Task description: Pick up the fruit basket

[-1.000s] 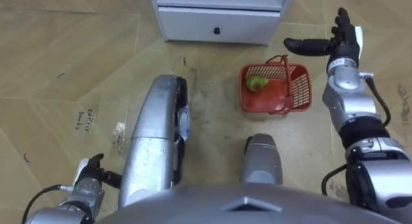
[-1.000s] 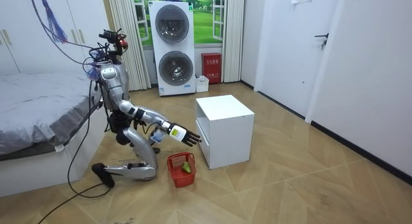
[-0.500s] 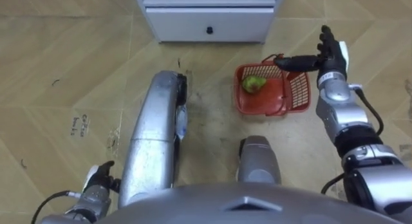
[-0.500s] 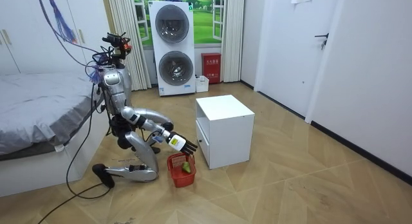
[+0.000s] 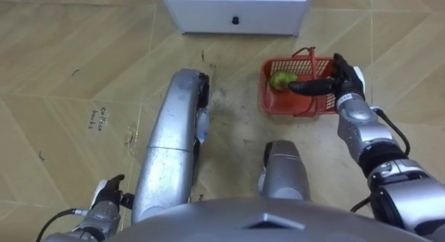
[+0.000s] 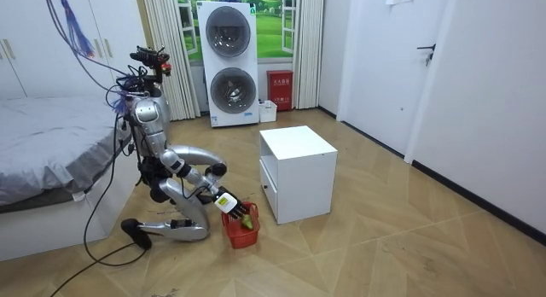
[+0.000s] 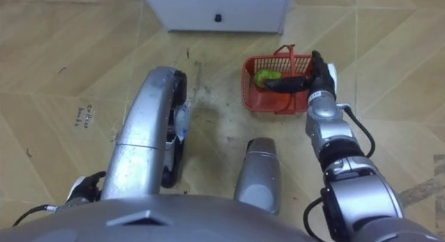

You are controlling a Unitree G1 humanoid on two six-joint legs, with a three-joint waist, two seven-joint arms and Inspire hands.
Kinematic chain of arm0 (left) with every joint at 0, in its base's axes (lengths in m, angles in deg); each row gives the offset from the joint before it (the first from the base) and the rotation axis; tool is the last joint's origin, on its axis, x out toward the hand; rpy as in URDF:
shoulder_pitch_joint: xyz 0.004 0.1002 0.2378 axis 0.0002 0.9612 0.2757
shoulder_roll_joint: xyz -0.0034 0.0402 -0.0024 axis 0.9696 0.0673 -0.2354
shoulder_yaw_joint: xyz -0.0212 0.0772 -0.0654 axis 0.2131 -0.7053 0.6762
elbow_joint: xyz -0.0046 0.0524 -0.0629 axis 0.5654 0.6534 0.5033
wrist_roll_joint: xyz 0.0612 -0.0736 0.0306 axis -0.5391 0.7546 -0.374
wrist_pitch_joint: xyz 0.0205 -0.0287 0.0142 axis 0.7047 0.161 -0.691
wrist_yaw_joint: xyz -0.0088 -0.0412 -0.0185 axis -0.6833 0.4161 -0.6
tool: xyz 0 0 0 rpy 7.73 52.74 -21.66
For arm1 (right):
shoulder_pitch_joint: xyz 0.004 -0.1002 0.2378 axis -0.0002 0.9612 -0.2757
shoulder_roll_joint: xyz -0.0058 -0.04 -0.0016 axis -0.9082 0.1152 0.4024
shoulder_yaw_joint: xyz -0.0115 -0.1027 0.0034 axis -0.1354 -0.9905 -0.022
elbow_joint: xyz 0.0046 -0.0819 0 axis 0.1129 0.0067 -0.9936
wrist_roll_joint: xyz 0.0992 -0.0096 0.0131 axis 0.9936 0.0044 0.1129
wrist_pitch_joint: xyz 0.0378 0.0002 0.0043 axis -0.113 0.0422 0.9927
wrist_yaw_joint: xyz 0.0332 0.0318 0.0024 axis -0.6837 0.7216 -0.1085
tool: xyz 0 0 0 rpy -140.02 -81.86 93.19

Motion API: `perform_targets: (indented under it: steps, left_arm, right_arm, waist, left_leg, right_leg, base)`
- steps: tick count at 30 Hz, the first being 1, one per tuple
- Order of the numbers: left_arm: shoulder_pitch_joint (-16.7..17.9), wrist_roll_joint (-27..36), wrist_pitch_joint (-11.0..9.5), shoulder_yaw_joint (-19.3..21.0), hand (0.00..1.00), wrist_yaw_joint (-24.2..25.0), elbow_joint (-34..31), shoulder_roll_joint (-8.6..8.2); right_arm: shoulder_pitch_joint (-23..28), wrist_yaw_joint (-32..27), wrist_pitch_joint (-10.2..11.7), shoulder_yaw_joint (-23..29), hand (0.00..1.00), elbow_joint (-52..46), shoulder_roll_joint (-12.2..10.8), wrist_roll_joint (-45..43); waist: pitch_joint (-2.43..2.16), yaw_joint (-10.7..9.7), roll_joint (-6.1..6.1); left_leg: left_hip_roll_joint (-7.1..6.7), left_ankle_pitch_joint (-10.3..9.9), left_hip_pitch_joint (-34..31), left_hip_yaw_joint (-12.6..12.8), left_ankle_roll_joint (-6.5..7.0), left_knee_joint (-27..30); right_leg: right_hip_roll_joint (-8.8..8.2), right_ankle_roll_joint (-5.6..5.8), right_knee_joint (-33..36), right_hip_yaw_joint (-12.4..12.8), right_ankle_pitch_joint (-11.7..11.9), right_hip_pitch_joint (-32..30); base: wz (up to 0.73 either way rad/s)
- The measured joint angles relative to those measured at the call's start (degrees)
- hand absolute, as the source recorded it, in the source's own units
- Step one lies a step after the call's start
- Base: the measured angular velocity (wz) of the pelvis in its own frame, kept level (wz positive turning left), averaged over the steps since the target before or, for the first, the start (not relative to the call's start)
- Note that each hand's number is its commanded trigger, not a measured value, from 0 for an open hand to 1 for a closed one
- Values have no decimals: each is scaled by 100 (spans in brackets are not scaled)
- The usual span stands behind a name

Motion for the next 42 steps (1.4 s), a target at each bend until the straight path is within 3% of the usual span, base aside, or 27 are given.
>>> perform_targets:
  steps: [9, 15, 18, 28, 29, 30, 31, 32, 42]
  left_arm:
    - [-38, 152, 22, -22, 0, 36, -2, -16]
    - [-20, 155, 33, -125, 0, 37, -10, -26]
    - [-22, 156, 31, -125, 0, 46, -16, -36]
    - [-30, 157, 26, -242, 0, 150, -23, -42]
    - [-29, 157, 26, -248, 0, 153, -23, -43]
    - [-22, 157, 25, -250, 0, 158, -24, -42]
    - [-10, 155, 26, -260, 0, 160, -24, -42]
    - [-5, 154, 27, -275, 0, 161, -25, -42]
    - [8, 154, 28, -350, 0, 187, -53, -45]
  right_arm:
    - [-66, 115, -79, -4, 0, 365, 22, 2]
    - [-67, 112, -107, -127, 0, 371, 83, 3]
    - [-67, 121, -107, -236, 0, 371, 85, 43]
    - [-67, 179, -107, -250, 0, 388, 86, 148]
    - [-67, 201, -107, -251, 6, 397, 86, 150]
    - [-67, 226, -107, -276, 38, 405, 87, 177]
    - [-67, 228, -107, -344, 82, 407, 87, 227]
    - [-67, 229, -107, -392, 100, 407, 88, 237]
    - [-67, 350, -146, -504, 100, 454, 85, 238]
  waist:
    - [37, 22, 94]
    - [40, 16, 81]
    - [52, 16, 58]
    - [55, 17, 46]
    - [55, 22, 46]
    - [55, 34, 46]
    - [55, 42, 47]
    - [55, 44, 47]
    - [53, 59, 51]
  left_leg:
    - [21, -1, -151, 59, -2, -98]
    - [41, 2, -191, 108, -9, -188]
    - [52, 44, -195, 113, -91, -185]
    - [48, 44, -189, 114, -91, -183]
    - [48, 44, -185, 114, -91, -182]
    - [51, 44, -178, 108, -91, -179]
    - [53, 44, -172, 97, -91, -176]
    - [58, 44, -170, 94, -91, -175]
    - [109, 45, -145, 50, -93, -168]
  right_leg:
    - [-33, 0, 142, 13, 0, -219]
    - [-65, 0, 184, 8, 0, -291]
    - [-52, 0, 186, 9, 0, -280]
    - [-74, 0, 186, -14, 0, -284]
    - [-73, 0, 186, -12, 0, -279]
    - [-64, 0, 186, -8, 0, -277]
    - [-55, 0, 186, -7, 0, -274]
    - [-48, 0, 186, -7, 0, -275]
    - [33, 0, 186, -7, 0, -280]
  base:
    - [5]
    - [5]
    - [0]
    - [0]
    - [0]
    - [-4]
    - [-4]
    - [-5]
    - [-2]
